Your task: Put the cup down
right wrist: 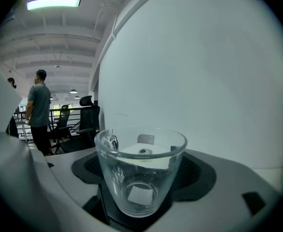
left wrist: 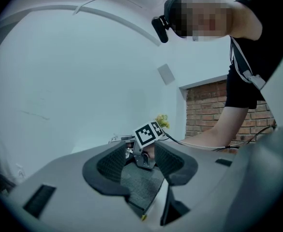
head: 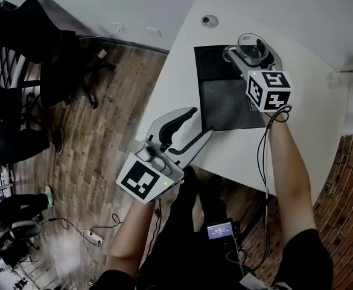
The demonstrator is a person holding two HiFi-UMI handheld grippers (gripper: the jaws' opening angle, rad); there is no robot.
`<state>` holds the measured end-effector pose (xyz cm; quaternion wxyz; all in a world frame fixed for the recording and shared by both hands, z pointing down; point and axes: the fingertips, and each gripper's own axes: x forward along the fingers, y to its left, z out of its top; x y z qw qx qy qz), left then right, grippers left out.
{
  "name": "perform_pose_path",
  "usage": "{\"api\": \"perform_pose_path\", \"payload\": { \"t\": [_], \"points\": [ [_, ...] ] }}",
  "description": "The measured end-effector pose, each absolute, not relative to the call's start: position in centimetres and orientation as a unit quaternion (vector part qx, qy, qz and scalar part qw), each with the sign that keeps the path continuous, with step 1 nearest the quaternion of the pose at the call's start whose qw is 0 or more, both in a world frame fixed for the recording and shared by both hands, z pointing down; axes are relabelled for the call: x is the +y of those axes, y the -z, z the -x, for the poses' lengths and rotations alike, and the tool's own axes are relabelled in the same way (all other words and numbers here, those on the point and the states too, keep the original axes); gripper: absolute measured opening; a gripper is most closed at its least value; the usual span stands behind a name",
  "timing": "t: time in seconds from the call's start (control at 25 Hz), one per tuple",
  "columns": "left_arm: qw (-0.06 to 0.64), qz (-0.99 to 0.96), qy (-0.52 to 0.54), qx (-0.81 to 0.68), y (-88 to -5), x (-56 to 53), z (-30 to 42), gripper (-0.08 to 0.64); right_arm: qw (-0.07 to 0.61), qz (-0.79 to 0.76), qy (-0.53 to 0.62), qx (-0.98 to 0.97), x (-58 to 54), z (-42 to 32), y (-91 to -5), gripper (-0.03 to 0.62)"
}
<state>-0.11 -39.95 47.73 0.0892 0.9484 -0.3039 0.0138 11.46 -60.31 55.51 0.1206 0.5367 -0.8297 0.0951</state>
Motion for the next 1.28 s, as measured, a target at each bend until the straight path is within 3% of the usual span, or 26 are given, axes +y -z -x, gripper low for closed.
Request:
{"api": "perform_pose_path", "payload": {
  "t": [0.36, 1.28],
  "points": [
    [0.090, -0.949, -0.008, -0.303, -47.4, -39.9, 0.3, 0.180, 0.159, -0.548, -0.077, -0.818, -60.0, -11.5, -56.1, 0.410],
    [0.094, -0.947, 0.005, -0.306, -46.5, -39.5, 0.6, 0.179, 0.145, -0.559, -0.092, -0.811, -58.6, -12.6, -55.7, 0.411]
  ]
}}
